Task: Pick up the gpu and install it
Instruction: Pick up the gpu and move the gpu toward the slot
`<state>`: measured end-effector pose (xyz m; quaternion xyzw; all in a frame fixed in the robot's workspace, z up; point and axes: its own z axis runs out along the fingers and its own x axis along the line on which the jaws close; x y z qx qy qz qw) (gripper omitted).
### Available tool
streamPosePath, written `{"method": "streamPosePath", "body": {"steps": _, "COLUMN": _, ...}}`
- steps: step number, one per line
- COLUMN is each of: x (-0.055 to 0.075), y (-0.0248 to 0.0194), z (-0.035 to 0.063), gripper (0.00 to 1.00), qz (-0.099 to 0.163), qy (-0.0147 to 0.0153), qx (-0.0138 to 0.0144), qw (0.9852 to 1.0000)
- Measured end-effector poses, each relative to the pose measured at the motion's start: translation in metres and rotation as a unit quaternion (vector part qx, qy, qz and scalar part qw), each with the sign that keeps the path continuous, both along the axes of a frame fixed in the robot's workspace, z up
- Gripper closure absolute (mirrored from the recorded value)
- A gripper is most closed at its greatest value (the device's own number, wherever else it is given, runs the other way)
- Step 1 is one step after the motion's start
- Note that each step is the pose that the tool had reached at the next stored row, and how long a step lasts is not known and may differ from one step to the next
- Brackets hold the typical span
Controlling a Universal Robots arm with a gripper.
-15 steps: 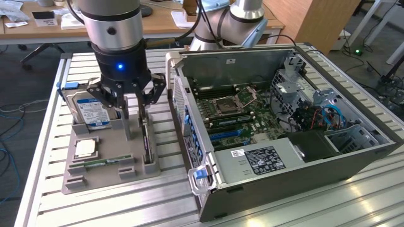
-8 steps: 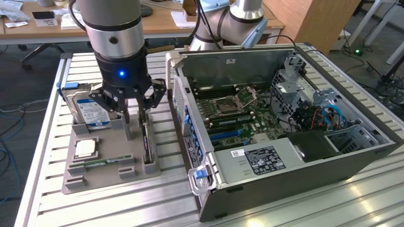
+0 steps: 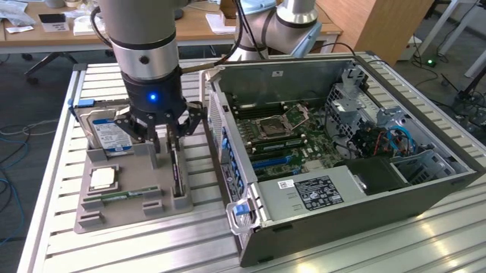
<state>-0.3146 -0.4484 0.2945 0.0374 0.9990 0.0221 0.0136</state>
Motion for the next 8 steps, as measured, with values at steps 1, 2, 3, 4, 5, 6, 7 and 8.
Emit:
{"method": "streamPosePath", "body": {"steps": 1, "x": 0.002, "y": 0.0, "z": -0.0063, "gripper": 0.58, "qz": 0.0, "qy": 0.0, "qx": -0.0002, "qw": 1.0}}
{"method": "streamPosePath", "body": {"steps": 2, "x": 0.004, "y": 0.0, "z": -0.011, "gripper": 0.58, "qz": 0.0, "qy": 0.0001, "qx": -0.0006, "qw": 1.0}}
{"method": "streamPosePath", "body": {"steps": 3, "x": 0.006, "y": 0.0, "z": -0.0157, "gripper": 0.58, "qz": 0.0, "qy": 0.0, "qx": -0.0006, "qw": 1.0}}
{"method": "streamPosePath", "body": {"steps": 4, "x": 0.007, "y": 0.0001, "z": -0.0169, "gripper": 0.58, "qz": 0.0, "qy": 0.0, "qx": -0.0008, "qw": 1.0}}
{"method": "streamPosePath", "body": {"steps": 5, "x": 0.007, "y": 0.0001, "z": -0.0183, "gripper": 0.58, "qz": 0.0, "qy": 0.0, "qx": -0.001, "qw": 1.0}}
{"method": "streamPosePath", "body": {"steps": 6, "x": 0.008, "y": 0.0001, "z": -0.0196, "gripper": 0.58, "qz": 0.0, "qy": 0.0, "qx": -0.001, "qw": 1.0}}
{"method": "streamPosePath", "body": {"steps": 7, "x": 0.008, "y": 0.0001, "z": -0.0209, "gripper": 0.58, "qz": 0.0, "qy": 0.0, "qx": -0.0012, "qw": 1.0}}
{"method": "streamPosePath", "body": {"steps": 8, "x": 0.008, "y": 0.0001, "z": -0.0223, "gripper": 0.58, "qz": 0.0, "qy": 0.0, "qx": -0.0013, "qw": 1.0}}
